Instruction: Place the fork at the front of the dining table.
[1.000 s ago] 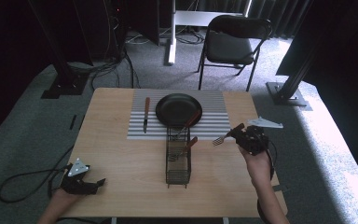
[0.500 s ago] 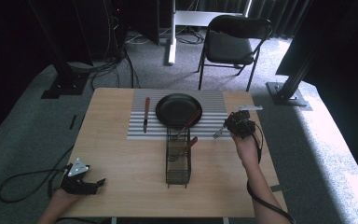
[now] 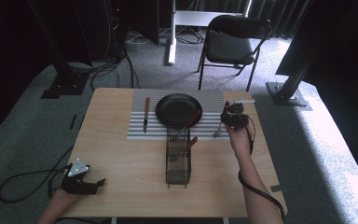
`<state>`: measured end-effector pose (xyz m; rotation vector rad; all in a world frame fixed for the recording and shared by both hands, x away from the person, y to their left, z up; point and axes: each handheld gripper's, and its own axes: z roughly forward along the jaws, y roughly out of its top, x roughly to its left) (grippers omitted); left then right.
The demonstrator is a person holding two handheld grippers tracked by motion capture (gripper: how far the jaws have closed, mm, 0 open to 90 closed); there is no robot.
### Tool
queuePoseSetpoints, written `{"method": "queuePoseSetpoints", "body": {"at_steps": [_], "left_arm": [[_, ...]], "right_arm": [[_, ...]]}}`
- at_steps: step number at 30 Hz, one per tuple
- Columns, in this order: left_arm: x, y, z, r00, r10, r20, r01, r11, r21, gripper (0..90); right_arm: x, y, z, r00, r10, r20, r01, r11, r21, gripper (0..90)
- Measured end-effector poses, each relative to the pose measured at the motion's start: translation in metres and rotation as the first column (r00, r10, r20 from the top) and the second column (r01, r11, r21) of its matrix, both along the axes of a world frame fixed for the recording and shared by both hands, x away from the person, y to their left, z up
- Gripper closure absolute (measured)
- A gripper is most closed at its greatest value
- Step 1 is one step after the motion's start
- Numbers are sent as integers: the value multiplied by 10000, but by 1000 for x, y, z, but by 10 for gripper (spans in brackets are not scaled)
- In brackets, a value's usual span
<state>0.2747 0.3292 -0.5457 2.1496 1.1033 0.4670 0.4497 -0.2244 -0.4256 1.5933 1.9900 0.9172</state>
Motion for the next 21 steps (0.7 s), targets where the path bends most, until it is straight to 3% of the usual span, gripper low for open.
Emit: {"method": "queuePoseSetpoints", "body": {"at_steps": [9, 15, 21], "left_arm": [[0, 0, 0, 10000, 0, -1, 0, 10000, -1, 92], [0, 0, 0, 10000, 2, 2, -2, 10000, 0, 92], [0, 0, 0, 10000, 1, 2, -1, 10000, 4, 92]], "right_arm": [[33, 6, -3, 9993, -322, -211, 322, 9995, 9, 802], [59, 18, -7, 9964, -559, -633, 544, 9982, -262, 803], [92, 23, -21, 9861, -1019, -1312, 988, 9947, -299, 803]]}}
